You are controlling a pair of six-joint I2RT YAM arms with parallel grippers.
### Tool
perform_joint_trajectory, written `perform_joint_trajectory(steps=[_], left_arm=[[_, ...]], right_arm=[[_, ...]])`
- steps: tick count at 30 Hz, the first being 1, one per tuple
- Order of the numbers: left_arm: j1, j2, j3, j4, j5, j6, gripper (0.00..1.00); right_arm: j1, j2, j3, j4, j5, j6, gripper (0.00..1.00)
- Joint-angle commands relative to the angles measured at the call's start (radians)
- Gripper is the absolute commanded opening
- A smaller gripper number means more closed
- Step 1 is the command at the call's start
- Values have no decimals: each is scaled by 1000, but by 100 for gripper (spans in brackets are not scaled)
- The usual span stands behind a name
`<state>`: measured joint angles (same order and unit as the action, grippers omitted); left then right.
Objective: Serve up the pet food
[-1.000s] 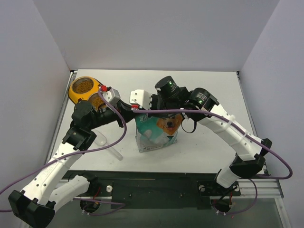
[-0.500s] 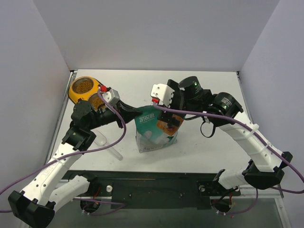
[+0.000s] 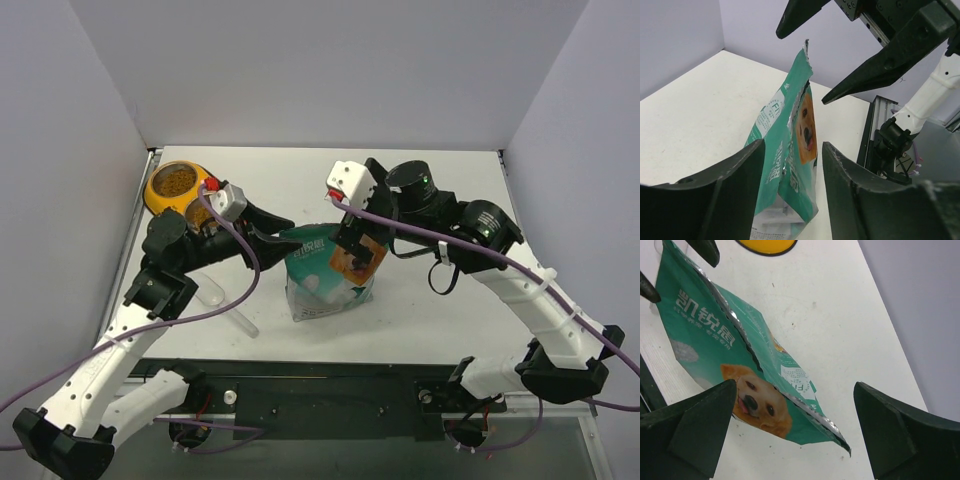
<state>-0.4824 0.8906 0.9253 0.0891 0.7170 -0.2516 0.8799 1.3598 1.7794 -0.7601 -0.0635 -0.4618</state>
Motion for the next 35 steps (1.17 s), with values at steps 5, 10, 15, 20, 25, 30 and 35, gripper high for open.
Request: perform_joint_trajectory(steps=[5,10,15,20,25,30,35], left_arm=[[5,-108,116,-87,-106,-17,63],[5,-191,207,-153,-544,-96,70],[5,-208,370,-328,-921,-157,73],[5,-151,538,-465,-1082,-48,74],[5,-124,650,-528,-1110,0,74],[5,-130,688,-568,-1097,-3,74],[5,-148,692,-581,-1100,-11,74]], right_arm=[[31,-128,-11,122,480,449,98],[37,-278,-55,96,957,664,98],[37,-366,-55,32,1257,749,99],[39,-402,-8,-38,1390,738,99],[39,-465,-24,-31,1406,723,99],[39,-493,-26,-7,1398,701,100],[37,-485,-8,10,1400,680,100]])
